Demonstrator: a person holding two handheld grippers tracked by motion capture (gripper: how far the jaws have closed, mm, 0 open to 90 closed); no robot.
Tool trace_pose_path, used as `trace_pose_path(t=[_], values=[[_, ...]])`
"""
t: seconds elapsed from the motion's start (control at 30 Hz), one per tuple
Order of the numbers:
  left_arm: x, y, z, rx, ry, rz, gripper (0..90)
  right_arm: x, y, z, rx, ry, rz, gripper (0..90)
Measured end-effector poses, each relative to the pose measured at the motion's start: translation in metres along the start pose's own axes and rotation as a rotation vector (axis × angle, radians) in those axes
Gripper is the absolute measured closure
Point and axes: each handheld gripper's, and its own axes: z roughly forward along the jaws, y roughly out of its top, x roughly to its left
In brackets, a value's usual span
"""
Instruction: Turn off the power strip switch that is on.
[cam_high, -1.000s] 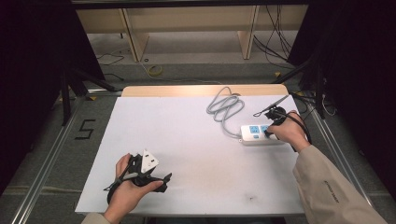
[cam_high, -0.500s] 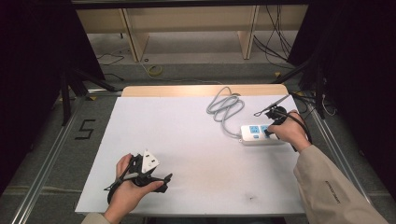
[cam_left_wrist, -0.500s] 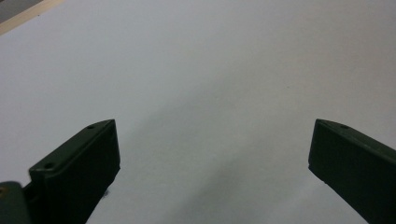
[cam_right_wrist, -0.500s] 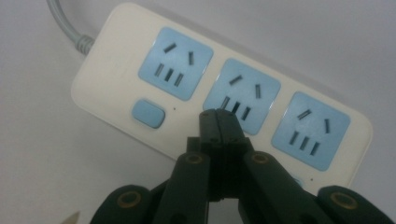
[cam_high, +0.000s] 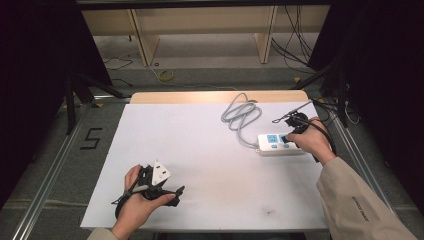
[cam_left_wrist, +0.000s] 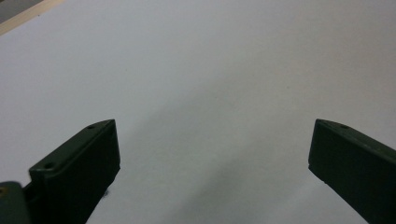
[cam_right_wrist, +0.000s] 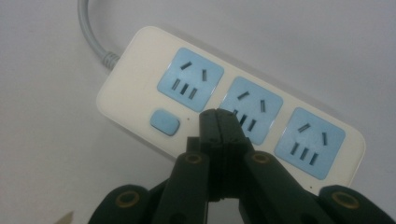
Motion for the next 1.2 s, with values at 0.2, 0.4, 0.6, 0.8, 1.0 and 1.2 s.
trace_pose_path(t=[0.2, 0.4, 0.6, 0.8, 1.0, 1.2], values=[[0.0, 0.0, 0.0, 0.002, 0.001, 0.0, 1.6, 0.003, -0.005, -0.004, -0.049, 0.012, -0.019, 79.0], [0.0, 0.0, 0.0, 0.004, 0.002, -0.002, 1.7, 0.008, -0.009, -0.006, -0.069, 0.021, -0.027, 70.7], [0.0, 0.0, 0.0, 0.003, 0.001, -0.004, 1.7, 0.015, -0.014, -0.011, -0.125, 0.05, -0.018, 61.7], [0.0, 0.0, 0.0, 0.007, 0.002, -0.004, 1.7, 0.019, -0.019, -0.013, -0.171, 0.043, -0.031, 52.8], [0.0, -0.001, 0.001, 0.015, 0.001, 0.002, 1.7, 0.025, -0.026, -0.017, -0.231, 0.051, -0.033, 50.5], [0.001, -0.002, 0.001, 0.012, -0.001, -0.009, 1.7, 0.029, -0.036, -0.017, -0.243, 0.054, -0.053, 48.5]])
